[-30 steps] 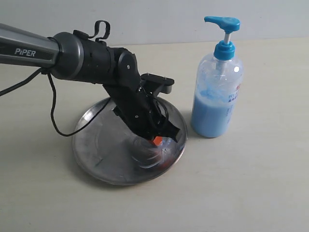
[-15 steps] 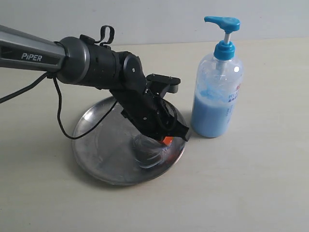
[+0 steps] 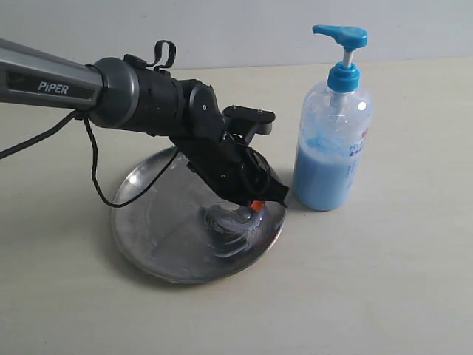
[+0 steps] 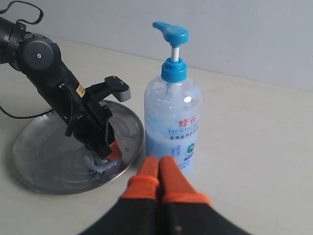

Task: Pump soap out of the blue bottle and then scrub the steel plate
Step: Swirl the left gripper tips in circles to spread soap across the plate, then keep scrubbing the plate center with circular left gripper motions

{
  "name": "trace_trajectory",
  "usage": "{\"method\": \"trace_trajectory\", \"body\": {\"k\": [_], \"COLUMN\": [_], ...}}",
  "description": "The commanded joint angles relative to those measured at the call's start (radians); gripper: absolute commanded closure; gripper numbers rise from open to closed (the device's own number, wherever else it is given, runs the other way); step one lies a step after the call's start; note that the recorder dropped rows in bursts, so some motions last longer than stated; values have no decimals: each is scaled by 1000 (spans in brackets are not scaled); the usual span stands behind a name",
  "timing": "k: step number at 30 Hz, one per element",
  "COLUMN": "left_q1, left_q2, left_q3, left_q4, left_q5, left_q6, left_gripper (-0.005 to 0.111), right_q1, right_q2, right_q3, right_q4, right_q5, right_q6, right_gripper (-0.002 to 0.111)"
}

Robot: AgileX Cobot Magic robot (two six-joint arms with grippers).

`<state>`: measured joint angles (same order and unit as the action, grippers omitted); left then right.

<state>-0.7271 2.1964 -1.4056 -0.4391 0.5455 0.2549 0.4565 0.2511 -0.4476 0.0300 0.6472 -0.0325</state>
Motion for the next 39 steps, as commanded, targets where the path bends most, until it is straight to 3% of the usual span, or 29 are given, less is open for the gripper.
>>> {"method": "trace_trajectory", "body": {"k": [1, 8, 16, 26, 32, 39], "left_q1": [37, 88, 87, 87, 74, 9], "left_q2": [30, 7, 0, 0, 2, 13], "left_q3": [10, 10, 10, 10, 10, 10], "left_q4": [92, 151, 167, -45, -66, -72], "left_q5": [80, 211, 326, 286, 242, 165], "left_q6": [-31, -31, -16, 81, 86, 114], "left_gripper": [107, 107, 107, 107, 107, 107], "right_q1": [-3, -3, -3, -3, -3, -3], "right_q2": [-5, -5, -5, -5, -5, -5], "right_q3": [6, 6, 6, 6, 6, 6], "right_q4": [-3, -3, -3, -3, -3, -3], "right_q5": [-9, -9, -11, -11, -13, -13], "right_q6": [1, 1, 1, 1, 1, 1], "right_gripper": [108, 108, 108, 108, 108, 108]}}
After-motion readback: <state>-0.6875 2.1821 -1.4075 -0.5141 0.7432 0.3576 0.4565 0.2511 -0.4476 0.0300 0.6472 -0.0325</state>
